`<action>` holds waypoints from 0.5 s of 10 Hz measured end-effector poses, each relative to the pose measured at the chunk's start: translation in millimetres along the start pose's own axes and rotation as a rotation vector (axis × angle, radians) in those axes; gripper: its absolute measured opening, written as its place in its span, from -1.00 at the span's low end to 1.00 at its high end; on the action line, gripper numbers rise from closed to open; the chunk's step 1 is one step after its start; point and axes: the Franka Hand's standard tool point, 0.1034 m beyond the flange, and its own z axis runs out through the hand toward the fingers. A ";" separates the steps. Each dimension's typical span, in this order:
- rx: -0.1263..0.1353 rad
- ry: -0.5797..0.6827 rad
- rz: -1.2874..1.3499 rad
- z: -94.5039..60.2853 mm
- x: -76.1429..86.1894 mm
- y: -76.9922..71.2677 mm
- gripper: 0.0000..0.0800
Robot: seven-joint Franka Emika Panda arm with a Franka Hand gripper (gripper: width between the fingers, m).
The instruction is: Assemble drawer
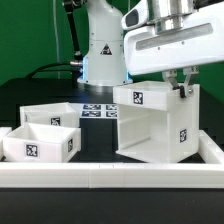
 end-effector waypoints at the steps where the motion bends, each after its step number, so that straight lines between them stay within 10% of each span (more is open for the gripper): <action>1: 0.004 -0.003 0.041 -0.3 -0.5 -0.5 -0.89; 5: 0.026 -0.036 0.389 -2.5 4.3 3.4 -0.89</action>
Offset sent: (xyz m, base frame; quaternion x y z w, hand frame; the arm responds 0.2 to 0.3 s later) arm -0.0148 -0.0080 0.0043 -0.0394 -0.0512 0.3025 0.9510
